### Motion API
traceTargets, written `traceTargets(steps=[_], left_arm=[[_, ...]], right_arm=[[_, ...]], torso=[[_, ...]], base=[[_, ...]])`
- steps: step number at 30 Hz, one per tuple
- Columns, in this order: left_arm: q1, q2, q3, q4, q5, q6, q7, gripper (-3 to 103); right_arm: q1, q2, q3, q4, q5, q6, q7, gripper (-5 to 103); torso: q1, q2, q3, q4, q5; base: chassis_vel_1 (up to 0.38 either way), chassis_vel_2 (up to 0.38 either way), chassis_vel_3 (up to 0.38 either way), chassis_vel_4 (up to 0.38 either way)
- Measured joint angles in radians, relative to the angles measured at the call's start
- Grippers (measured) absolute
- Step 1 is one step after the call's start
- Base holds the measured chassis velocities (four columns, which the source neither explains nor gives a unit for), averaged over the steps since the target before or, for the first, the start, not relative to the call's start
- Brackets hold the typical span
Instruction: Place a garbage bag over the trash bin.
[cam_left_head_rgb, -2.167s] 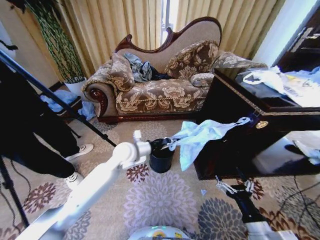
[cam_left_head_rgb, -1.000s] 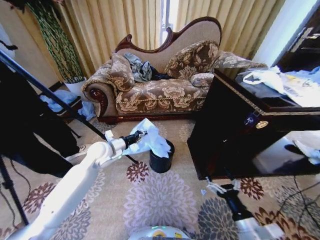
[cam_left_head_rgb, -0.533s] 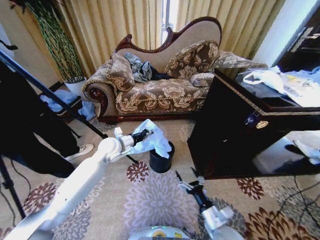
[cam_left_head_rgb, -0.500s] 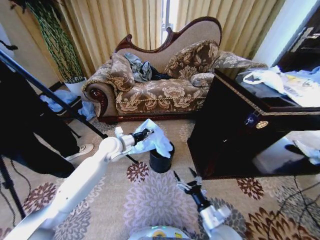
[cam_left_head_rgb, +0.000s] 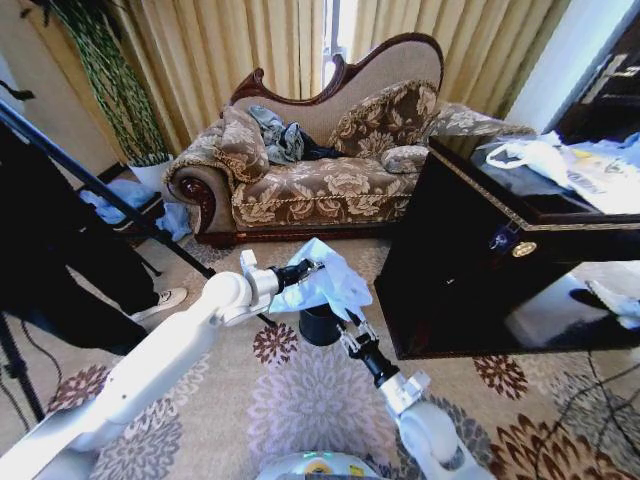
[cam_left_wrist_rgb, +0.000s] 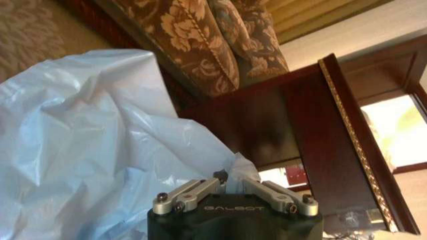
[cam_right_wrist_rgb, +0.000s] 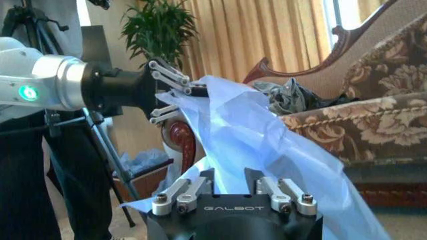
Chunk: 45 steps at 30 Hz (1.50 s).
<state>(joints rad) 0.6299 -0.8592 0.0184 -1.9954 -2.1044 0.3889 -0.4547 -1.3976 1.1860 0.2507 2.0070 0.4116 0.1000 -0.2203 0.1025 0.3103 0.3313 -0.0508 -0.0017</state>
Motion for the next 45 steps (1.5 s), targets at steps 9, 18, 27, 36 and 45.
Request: traceTargets(steps=[9,18,27,36,45], left_arm=[[0.028,0.014,0.01,-0.032,0.032,0.042,0.033,0],[0.098,0.026,-0.006,-0.076,0.053,0.057,0.059,0],[0.186,0.054,-0.064,-0.118,0.035,0.071,0.086,0],[0.165,0.06,-0.082,-0.103,0.041,0.08,0.13,0],[0.115,0.082,-0.043,-0.119,0.02,0.083,0.162,0]], right_arm=[[0.085,-0.067,-0.031,-0.017,0.02,-0.016,0.021,2],[0.14,-0.101,-0.047,-0.006,0.037,-0.029,0.057,0],[0.135,-0.061,-0.047,-0.005,-0.058,0.068,0.217,0],[0.035,-0.073,-0.037,0.025,-0.032,0.07,0.112,0],[0.101,-0.007,-0.121,-0.027,-0.072,0.055,0.116,0]], torso=[[0.0,0.0,0.0,0.0,0.0002],[0.0,0.0,0.0,0.0,0.0001],[0.0,0.0,0.0,0.0,0.0],[0.0,0.0,0.0,-0.0002,0.0002],[0.0,0.0,0.0,0.0001,0.0002]], base=[[0.0,0.0,0.0,0.0],[0.0,0.0,0.0,0.0],[0.0,0.0,0.0,0.0],[0.0,0.0,0.0,0.0],[0.0,0.0,0.0,0.0]])
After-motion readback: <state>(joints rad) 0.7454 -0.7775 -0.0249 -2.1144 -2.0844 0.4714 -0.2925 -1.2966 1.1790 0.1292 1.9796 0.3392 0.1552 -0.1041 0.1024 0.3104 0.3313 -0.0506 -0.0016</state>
